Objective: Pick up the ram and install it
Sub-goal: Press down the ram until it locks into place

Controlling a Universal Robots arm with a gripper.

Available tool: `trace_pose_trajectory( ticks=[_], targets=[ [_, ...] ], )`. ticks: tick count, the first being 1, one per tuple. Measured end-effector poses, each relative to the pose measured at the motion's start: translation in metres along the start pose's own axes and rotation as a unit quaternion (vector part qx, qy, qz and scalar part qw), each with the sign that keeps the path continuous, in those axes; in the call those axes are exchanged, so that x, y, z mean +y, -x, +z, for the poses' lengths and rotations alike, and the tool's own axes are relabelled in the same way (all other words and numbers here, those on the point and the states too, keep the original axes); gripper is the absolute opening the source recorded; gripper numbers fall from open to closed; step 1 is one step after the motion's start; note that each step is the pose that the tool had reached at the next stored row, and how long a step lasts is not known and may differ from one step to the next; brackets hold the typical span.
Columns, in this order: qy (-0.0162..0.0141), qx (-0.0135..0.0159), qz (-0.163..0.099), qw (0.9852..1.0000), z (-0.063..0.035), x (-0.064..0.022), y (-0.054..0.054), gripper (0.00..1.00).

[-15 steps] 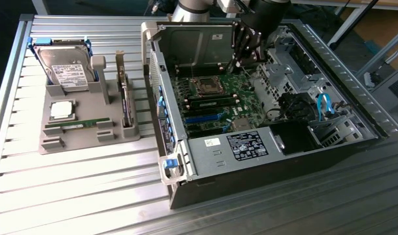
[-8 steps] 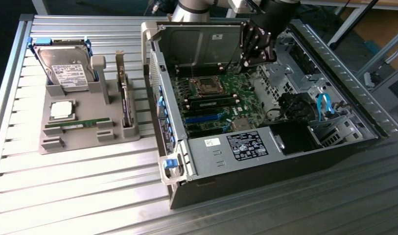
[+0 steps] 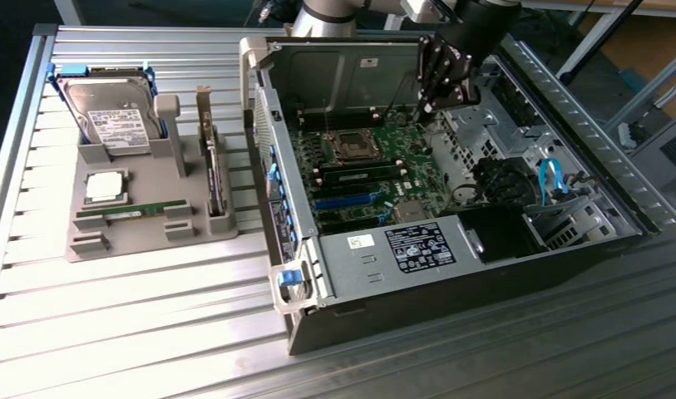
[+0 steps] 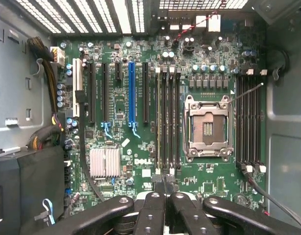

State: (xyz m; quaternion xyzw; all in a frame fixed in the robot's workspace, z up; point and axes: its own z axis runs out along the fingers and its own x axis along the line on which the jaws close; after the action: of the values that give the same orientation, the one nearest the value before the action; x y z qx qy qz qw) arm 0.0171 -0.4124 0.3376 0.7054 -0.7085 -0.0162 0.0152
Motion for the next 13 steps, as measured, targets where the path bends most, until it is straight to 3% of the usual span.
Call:
trace_pose_trajectory(
  ticks=[13],
  targets=[
    [0.0000,0.0000,0.000,1.0000,-0.0002,-0.0054,0.0000,0.10]
  ],
)
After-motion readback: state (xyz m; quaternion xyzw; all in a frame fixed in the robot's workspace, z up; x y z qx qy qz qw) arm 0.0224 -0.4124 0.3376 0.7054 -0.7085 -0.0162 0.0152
